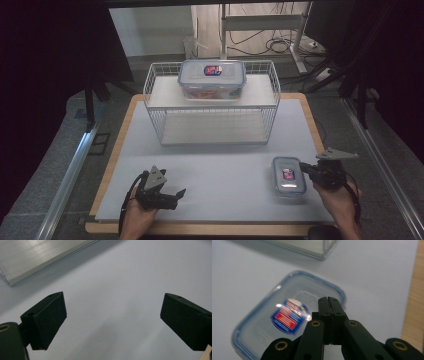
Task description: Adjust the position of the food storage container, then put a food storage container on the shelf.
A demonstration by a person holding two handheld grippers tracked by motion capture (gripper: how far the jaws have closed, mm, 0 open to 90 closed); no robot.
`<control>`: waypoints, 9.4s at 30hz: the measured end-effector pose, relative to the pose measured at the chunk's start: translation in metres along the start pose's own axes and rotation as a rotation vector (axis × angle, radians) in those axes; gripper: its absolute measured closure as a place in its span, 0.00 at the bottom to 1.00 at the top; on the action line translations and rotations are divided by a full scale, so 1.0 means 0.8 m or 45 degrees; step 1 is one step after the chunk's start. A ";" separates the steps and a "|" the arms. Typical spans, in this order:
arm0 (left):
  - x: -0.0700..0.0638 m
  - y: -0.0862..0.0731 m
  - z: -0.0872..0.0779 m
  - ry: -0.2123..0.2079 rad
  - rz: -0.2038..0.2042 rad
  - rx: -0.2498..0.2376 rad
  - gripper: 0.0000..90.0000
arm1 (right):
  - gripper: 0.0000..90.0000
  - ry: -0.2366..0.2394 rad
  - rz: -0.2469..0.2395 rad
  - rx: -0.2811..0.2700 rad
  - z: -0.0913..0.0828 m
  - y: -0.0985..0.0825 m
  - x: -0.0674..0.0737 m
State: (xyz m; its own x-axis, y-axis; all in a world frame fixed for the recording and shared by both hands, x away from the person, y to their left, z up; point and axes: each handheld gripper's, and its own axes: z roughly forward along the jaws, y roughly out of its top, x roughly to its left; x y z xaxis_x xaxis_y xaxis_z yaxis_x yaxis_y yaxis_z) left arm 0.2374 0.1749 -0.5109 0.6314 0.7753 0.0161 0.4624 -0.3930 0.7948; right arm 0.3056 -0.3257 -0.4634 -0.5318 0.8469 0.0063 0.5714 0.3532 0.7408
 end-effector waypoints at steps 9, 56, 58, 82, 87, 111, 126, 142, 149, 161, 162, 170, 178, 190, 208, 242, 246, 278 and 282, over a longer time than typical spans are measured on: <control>-0.002 0.001 0.003 -0.010 -0.002 0.013 0.07 | 1.00 -0.042 0.044 0.116 0.001 -0.021 -0.014; -0.009 0.002 0.013 -0.047 0.016 0.060 0.07 | 1.00 0.403 -0.161 0.218 0.027 -0.033 0.123; -0.009 0.002 0.014 -0.050 0.014 0.061 0.07 | 1.00 0.416 -0.189 0.235 0.030 -0.034 0.131; -0.002 0.018 0.035 -0.121 -0.032 0.105 0.05 | 1.00 0.327 -0.048 0.216 0.103 0.017 0.090; 0.003 0.032 0.045 -0.067 -0.010 0.081 0.11 | 1.00 0.304 -0.061 0.206 0.118 0.032 0.090; 0.013 0.084 0.148 -0.275 -0.134 0.128 0.99 | 1.00 0.324 -0.089 0.191 0.120 0.036 0.103; 0.005 0.061 0.115 -0.206 -0.163 0.205 1.00 | 1.00 0.338 -0.128 0.209 0.148 0.056 0.123; -0.016 0.034 0.073 -0.194 -0.224 0.255 1.00 | 1.00 0.465 -0.225 0.254 0.129 0.039 0.158; -0.008 0.036 0.064 -0.158 -0.206 0.222 0.94 | 0.98 0.480 -0.234 0.230 0.119 0.038 0.152; -0.005 0.016 0.018 -0.031 -0.102 0.130 0.50 | 0.57 0.417 -0.296 0.106 0.089 0.026 0.118; -0.006 0.014 0.018 -0.028 -0.093 0.128 0.44 | 0.53 0.410 -0.303 0.108 0.089 0.025 0.119; 0.000 -0.007 0.012 -0.021 -0.091 0.145 0.19 | 0.28 0.409 -0.342 0.070 0.088 0.017 0.124; 0.001 -0.008 0.012 -0.047 -0.098 0.131 0.09 | 0.14 0.396 -0.301 0.048 0.095 0.014 0.116; 0.003 -0.007 0.013 -0.054 -0.097 0.054 0.07 | 0.07 0.384 -0.285 0.022 0.097 0.016 0.117; -0.004 0.024 0.026 -0.120 -0.095 0.077 0.05 | 0.05 0.427 -0.218 0.034 0.100 0.032 0.120; 0.015 0.042 0.089 -0.634 -0.434 0.168 0.33 | 0.36 0.763 0.039 0.252 0.143 0.057 0.148; 0.012 0.040 0.080 -0.621 -0.436 0.150 0.43 | 0.47 0.774 0.033 0.225 0.134 0.053 0.144; 0.021 0.019 0.070 -0.716 -0.620 0.001 0.61 | 0.64 0.869 0.212 0.098 0.119 0.032 0.135; 0.027 0.017 0.068 -0.769 -0.661 -0.048 0.64 | 0.64 0.905 0.262 0.093 0.120 0.031 0.129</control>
State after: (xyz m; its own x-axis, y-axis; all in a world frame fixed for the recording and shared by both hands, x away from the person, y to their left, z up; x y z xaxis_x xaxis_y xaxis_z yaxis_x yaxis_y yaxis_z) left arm 0.2912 0.1592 -0.5324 0.5741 0.4486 -0.6850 0.7756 -0.0297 0.6305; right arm 0.3251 -0.1917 -0.5087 -0.6714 0.4463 0.5917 0.7301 0.2613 0.6314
